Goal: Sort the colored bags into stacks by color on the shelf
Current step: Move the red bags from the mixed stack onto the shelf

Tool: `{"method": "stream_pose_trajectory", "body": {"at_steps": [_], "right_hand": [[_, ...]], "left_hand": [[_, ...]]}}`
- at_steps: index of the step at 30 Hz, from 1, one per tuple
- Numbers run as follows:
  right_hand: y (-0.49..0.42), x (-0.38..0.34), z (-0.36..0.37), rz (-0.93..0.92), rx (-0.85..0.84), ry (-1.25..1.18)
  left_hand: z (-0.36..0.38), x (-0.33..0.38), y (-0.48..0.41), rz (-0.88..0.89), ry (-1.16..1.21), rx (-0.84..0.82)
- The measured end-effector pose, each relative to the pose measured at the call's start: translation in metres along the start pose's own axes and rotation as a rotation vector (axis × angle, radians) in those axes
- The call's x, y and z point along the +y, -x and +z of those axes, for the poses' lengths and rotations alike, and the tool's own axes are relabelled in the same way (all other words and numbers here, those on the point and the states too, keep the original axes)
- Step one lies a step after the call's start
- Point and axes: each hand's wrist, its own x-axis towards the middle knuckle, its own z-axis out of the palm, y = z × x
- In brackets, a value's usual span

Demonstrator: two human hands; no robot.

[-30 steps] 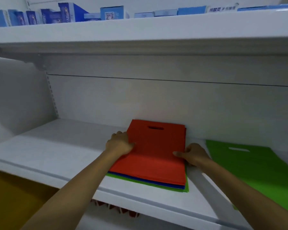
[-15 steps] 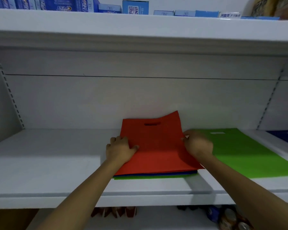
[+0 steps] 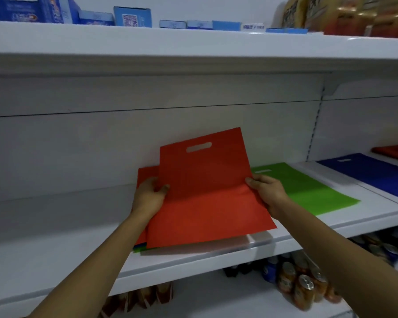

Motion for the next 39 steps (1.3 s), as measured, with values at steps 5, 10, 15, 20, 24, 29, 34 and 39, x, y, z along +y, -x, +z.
{"method": "stream_pose_trajectory", "body": {"at_steps": [5, 10, 15, 20, 24, 29, 34, 39], "right_hand": [[0.01, -0.006, -0.049, -0.02, 0.086, 0.019], [0.024, -0.024, -0.115, -0.035, 0.161, 0.036], [0.037, -0.041, -0.203, -0.033, 0.269, 0.067], [0.049, -0.055, -0.297, -0.049, 0.358, 0.06], [0.061, -0.063, -0.371, -0.019, 0.396, 0.066], [0.076, -0.07, -0.459, -0.009, 0.457, 0.088], [0.084, -0.075, -0.529, -0.012, 0.513, 0.105], [0.079, -0.073, -0.576, 0.009, 0.563, 0.099]], "left_hand": [[0.036, 0.039, 0.009, 0.068, 0.009, 0.005], [0.089, 0.083, 0.019, 0.143, -0.002, -0.052], [0.155, 0.138, 0.046, 0.219, 0.026, -0.15], [0.233, 0.192, 0.084, 0.269, 0.114, -0.221], [0.291, 0.237, 0.122, 0.275, 0.158, -0.264], [0.364, 0.285, 0.159, 0.321, 0.182, -0.314], [0.424, 0.32, 0.186, 0.335, 0.188, -0.354], [0.472, 0.345, 0.194, 0.319, 0.219, -0.418]]}}
